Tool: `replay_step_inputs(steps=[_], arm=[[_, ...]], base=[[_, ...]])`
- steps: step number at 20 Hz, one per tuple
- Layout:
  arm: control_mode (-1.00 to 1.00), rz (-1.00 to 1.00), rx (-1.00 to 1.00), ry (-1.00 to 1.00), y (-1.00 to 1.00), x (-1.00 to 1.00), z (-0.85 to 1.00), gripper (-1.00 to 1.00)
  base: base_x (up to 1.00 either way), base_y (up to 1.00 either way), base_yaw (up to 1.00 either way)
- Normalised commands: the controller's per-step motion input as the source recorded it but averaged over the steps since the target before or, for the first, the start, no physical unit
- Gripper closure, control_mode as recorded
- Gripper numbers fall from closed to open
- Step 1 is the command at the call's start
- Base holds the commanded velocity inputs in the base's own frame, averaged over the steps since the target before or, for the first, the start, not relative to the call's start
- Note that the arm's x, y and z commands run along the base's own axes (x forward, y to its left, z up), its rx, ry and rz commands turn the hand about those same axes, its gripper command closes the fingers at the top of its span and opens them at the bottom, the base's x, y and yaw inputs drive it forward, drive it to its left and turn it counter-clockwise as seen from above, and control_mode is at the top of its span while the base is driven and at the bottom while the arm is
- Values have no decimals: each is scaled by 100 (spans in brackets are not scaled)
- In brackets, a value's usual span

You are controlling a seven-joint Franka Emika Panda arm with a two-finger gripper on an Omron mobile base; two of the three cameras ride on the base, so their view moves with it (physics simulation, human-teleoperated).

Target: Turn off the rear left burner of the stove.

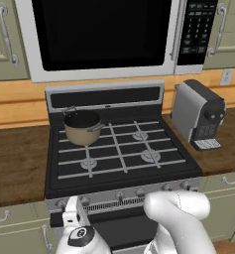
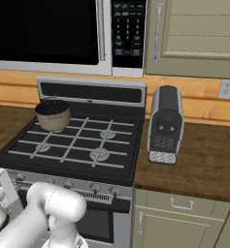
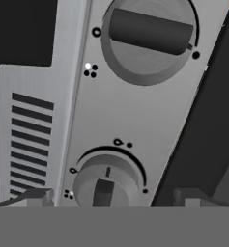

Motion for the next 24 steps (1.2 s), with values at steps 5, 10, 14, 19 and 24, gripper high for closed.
replay_step_inputs(steps=[5,10,14,19,24], arm=[[-100,5,0,-5,0,0,-14,-100],[-100,3,2,-5,-2,1,-10,-100],[-100,1,10,-4,-15,-2,0,-100],[-100,0,8,-3,-11,-11,0,-100],[-100,0,2,0,0,6,0,-100]], base=[[0,0,0],[0,0,0],[0,0,0],[0,0,0],[0,0,0]])
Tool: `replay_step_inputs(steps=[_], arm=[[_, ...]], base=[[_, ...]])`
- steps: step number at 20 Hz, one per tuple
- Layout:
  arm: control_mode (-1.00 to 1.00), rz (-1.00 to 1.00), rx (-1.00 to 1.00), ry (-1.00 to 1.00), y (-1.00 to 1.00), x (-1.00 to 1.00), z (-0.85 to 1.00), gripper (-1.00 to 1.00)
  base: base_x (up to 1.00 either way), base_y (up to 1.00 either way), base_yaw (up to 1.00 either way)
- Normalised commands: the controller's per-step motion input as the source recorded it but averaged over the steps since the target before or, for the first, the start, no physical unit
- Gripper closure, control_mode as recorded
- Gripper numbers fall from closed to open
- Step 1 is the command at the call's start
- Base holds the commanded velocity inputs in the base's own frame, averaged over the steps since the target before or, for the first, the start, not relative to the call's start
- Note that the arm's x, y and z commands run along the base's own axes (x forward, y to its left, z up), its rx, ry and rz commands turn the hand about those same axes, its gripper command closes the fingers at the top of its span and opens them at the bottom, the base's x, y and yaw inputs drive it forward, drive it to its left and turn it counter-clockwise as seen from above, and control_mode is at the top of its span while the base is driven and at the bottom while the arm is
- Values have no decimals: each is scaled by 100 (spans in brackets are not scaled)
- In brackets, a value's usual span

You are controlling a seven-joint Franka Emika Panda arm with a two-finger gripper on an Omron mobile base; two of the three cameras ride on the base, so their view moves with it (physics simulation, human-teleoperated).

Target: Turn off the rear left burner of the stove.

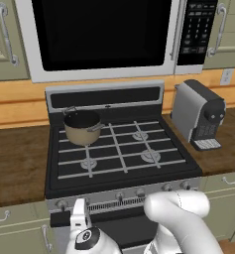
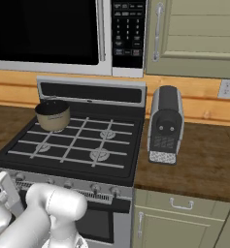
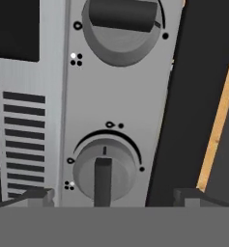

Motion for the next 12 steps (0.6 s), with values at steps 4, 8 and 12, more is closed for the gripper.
replay_step_inputs(steps=[4,8,12], arm=[[-100,0,0,0,0,23,0,-100],[-100,0,0,0,0,14,0,-100],[-100,0,0,0,0,0,-8,-100]], base=[[0,0,0],[0,0,0],[0,0,0]])
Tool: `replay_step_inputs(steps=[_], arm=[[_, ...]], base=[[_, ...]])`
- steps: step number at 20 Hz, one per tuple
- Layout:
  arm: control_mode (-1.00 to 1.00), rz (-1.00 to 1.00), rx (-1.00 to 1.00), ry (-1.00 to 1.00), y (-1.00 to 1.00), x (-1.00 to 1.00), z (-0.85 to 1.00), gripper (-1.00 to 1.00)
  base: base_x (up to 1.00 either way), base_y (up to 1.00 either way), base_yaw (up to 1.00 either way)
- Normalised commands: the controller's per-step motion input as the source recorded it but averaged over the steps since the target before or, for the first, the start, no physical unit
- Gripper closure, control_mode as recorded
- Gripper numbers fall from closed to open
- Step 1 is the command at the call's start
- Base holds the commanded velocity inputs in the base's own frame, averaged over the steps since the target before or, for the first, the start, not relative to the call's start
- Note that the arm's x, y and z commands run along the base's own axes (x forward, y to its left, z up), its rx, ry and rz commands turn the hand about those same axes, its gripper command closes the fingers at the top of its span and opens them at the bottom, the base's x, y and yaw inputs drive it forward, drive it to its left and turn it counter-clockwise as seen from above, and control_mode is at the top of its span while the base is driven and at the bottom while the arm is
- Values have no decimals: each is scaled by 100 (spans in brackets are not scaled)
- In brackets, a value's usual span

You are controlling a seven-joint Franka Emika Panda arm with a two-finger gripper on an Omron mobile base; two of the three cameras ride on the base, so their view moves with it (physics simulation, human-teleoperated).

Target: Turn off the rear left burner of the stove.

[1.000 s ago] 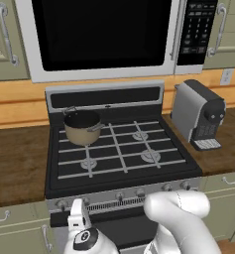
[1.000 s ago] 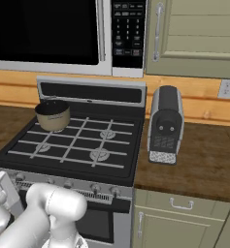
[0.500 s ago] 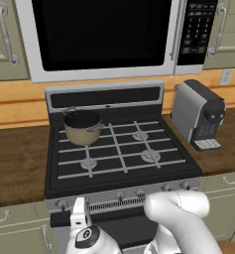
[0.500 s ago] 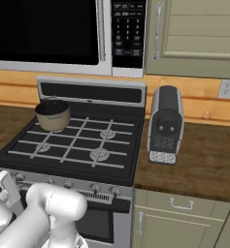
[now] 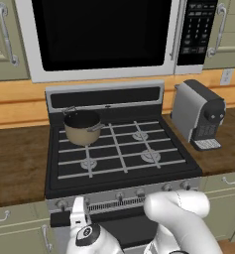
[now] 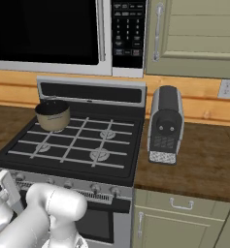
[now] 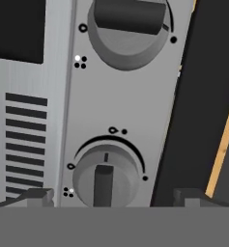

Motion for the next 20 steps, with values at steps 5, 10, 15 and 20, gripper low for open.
replay_step_inputs(steps=[5,10,15,20], arm=[[-100,0,0,-2,6,-2,-23,-100],[-100,0,0,0,20,2,-26,-100],[-100,0,0,0,22,22,-40,-100],[-100,0,0,-3,4,13,-38,-100]], base=[[0,0,0],[0,0,0],[0,0,0],[0,0,0]])
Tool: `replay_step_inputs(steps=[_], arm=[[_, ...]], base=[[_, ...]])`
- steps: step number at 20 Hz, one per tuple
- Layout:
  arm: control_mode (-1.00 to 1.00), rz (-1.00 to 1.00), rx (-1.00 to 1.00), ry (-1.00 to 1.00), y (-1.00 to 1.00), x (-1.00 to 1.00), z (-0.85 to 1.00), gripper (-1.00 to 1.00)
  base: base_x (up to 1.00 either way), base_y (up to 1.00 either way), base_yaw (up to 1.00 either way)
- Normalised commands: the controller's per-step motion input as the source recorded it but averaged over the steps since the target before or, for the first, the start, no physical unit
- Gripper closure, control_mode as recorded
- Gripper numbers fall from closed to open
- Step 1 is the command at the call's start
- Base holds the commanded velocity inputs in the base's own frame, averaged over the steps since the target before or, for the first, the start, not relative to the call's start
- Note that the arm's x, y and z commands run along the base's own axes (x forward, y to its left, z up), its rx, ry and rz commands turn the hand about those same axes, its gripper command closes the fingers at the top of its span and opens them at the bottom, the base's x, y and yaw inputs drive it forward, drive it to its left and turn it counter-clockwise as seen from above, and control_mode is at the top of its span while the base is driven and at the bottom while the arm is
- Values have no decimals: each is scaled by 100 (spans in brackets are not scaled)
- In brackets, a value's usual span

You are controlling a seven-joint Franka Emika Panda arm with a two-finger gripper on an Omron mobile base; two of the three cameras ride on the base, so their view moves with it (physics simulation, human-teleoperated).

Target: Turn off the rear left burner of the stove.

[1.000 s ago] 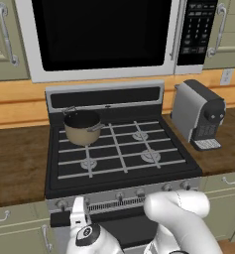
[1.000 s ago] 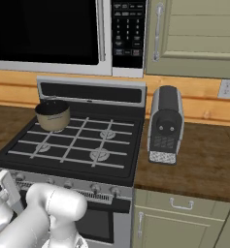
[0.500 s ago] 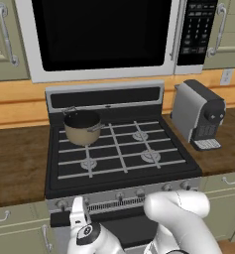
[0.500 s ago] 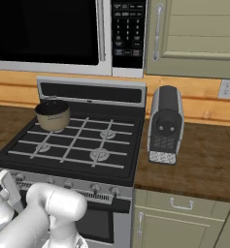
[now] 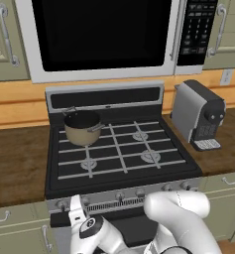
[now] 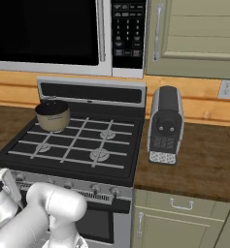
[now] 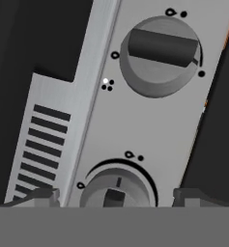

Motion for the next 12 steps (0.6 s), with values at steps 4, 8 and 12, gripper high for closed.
replay_step_inputs(steps=[4,8,12], arm=[[-100,0,0,0,0,0,0,100],[-100,0,1,0,0,0,0,100],[-100,0,13,1,-1,0,9,100]], base=[[0,0,0],[0,0,0],[0,0,0]])
